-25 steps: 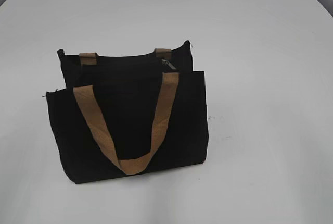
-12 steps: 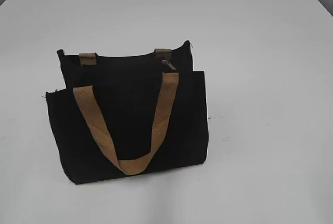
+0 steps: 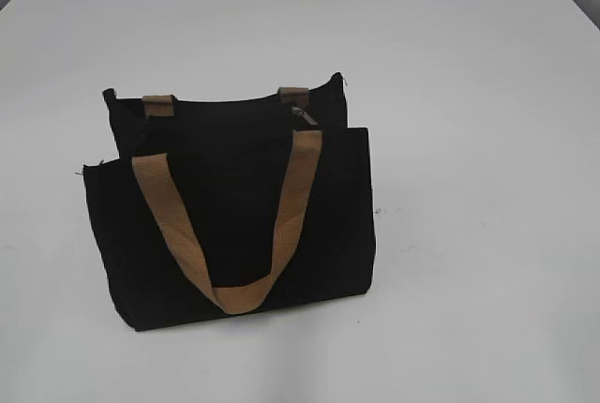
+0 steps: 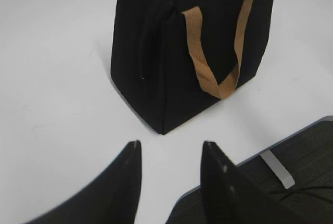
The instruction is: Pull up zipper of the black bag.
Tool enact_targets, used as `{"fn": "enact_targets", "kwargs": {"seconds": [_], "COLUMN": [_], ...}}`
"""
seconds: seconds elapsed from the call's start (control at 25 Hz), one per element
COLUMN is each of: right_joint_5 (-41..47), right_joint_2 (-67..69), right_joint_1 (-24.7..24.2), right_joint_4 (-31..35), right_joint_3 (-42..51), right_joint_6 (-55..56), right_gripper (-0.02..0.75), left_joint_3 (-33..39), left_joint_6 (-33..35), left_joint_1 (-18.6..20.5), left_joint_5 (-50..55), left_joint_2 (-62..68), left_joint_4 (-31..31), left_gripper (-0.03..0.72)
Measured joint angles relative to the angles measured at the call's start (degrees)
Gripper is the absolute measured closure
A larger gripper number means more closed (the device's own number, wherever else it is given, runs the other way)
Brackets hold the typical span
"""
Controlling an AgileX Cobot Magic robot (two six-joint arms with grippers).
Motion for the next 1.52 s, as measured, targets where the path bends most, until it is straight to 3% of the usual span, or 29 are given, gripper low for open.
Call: {"fn": "enact_targets", "kwargs": {"seconds": [0.64,0.8,0.92,1.08,1.52], "right_joint_5": [-0.7,-0.7,-0.7,-0.7,-0.8], "right_joint_2": [0.0,-0.1,-1.0,-2.9,-2.9], "right_joint_1": [0.0,-2.8,-10.0,-18.7,-20.6], "right_joint_4": [0.0,0.0,0.0,0.0,0.0], "right_joint_3": [0.0,0.0,0.0,0.0,0.0], "right_joint_6": [0.0,0.0,0.0,0.0,0.0], "right_gripper": [0.146,0.146,0.146,0.146,0.146], "left_joint_3": [0.0,0.0,0.0,0.0,0.0], "left_joint_6": [-0.1,-0.1,-0.1,-0.2,-0.2], "left_joint_1": [0.4,6.6,14.1,21.3,22.7], "left_joint_5": [0.0,-0.1,-0.1,-0.1,-0.2], "left_joint_2": [0.0,0.0,0.0,-0.3,-1.2], "left_joint_4": [0.0,-0.1,-0.1,-0.1,-0.1], "left_gripper": [0.439,0.446,0.446,0.446,0.446]}}
